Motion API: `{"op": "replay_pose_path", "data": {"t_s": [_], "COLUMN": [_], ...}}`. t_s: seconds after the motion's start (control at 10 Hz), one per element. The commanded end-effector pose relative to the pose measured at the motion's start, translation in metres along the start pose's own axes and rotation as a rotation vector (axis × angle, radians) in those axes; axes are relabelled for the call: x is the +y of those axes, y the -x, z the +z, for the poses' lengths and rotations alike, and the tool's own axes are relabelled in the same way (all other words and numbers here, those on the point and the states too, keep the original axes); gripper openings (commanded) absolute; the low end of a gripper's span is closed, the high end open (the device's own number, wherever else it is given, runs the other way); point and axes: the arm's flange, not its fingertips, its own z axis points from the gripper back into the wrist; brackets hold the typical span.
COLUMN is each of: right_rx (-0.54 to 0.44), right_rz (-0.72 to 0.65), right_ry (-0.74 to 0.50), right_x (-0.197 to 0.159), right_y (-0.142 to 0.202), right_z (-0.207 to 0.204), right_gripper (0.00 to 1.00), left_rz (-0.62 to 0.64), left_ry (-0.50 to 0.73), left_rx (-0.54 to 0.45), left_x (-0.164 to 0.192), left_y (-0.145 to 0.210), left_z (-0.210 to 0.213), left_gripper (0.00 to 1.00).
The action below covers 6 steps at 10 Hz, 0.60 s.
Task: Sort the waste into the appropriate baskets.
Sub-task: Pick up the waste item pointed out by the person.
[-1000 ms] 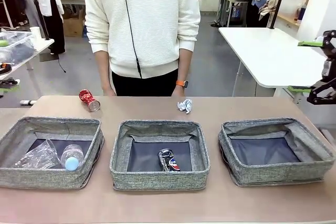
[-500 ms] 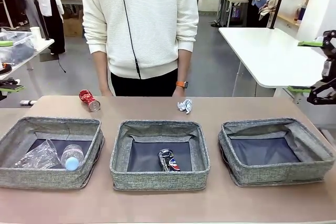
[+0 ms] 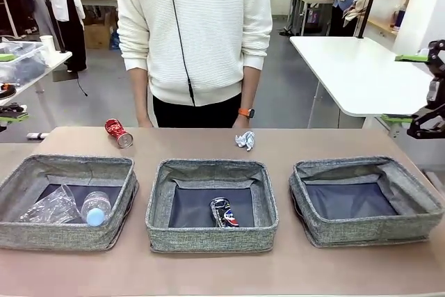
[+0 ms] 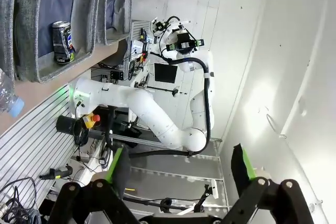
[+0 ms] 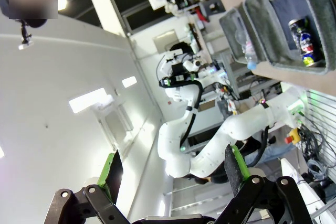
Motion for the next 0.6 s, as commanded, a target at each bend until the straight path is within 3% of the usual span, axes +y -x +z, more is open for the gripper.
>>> {"op": "replay_pose_path", "data": {"t_s": [0.0,0.5], "right_rx": [0.009,0.009], "right_rz": [0.013,0.013], "right_ry": [-0.019,-0.019], "right_x": [-0.0004,-0.0004], "right_y": [0.0025,0.0025], "right_z": [-0.0017,-0.0017], "right_gripper": [1.0,1.0], "left_rz": [-0.021,-0.021], "left_ry": [0.002,0.002], "left_rx": [0.016,0.016], "left_x": [0.0011,0.0011], "left_y": [0.0003,0.0003], "left_z": [0.0005,0.0005], "left_gripper": [1.0,1.0]}}
